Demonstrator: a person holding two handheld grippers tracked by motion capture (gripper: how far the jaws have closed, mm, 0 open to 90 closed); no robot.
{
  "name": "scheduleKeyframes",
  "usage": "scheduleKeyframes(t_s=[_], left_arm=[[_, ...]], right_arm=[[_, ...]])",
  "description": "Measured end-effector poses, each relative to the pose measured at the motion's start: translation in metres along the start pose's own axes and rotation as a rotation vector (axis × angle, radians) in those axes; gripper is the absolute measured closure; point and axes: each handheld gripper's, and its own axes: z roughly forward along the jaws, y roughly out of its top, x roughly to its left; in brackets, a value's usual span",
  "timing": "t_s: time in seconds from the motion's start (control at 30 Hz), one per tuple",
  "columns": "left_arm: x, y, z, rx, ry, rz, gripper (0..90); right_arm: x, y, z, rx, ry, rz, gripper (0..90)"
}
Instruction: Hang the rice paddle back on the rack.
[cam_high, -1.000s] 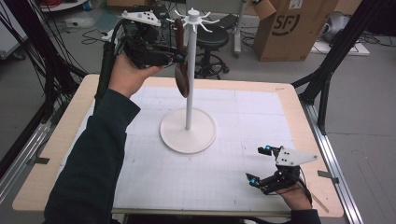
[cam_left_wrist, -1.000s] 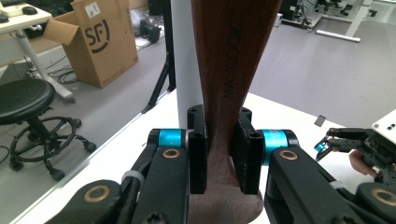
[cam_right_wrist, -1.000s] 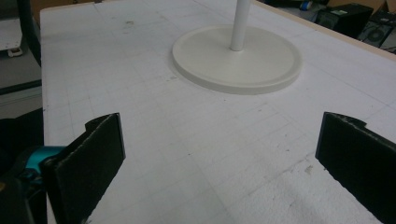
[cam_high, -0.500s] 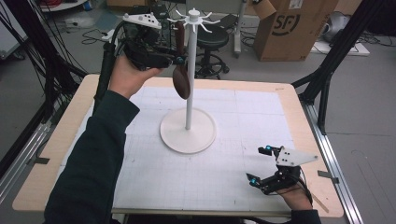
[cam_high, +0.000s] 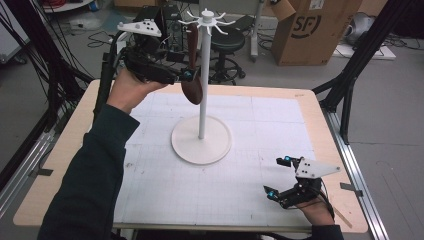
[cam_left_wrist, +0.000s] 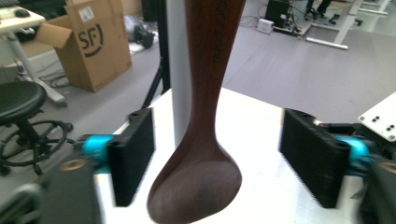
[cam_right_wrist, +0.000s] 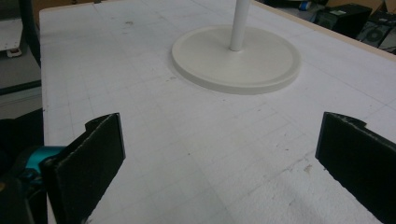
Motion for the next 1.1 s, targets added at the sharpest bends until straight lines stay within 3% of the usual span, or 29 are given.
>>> scheduleKeyframes(t_s=[0.03, 0.17, 0.33, 0.43, 0.6, 0.87, 1.1], left_arm=[[0.0, -0.002, -0.004, -0.028, -0.015, -0.012, 22.4], [-0.001, -0.006, -0.013, -0.051, -0.023, 0.002, 15.5], [-0.006, -0.012, -0.019, -0.04, -0.029, 0.012, 1.6], [-0.011, -0.017, -0.023, -0.009, -0.032, 0.033, 1.6], [-0.017, -0.028, -0.033, -0.024, -0.055, 0.034, 1.6], [-0.025, -0.05, -0.045, 0.021, -0.064, 0.044, 1.7], [-0.031, -0.073, -0.054, 0.053, -0.043, 0.053, 1.7]], right_arm=[[0.0, 0.0, 0.0, 0.001, 0.001, 0.002, 0.5], [0.0, 0.0, 0.001, 0.003, 0.002, 0.0, 0.5], [0.0, -0.001, 0.002, 0.005, 0.002, -0.002, 0.5], [0.0, -0.001, 0.002, 0.006, 0.004, 0.0, 0.5], [0.0, -0.001, 0.003, 0.006, 0.006, 0.002, 0.5], [0.0, -0.001, 0.003, 0.006, 0.003, 0.006, 0.5], [0.0, 0.0, 0.004, 0.004, 0.01, 0.004, 0.5]])
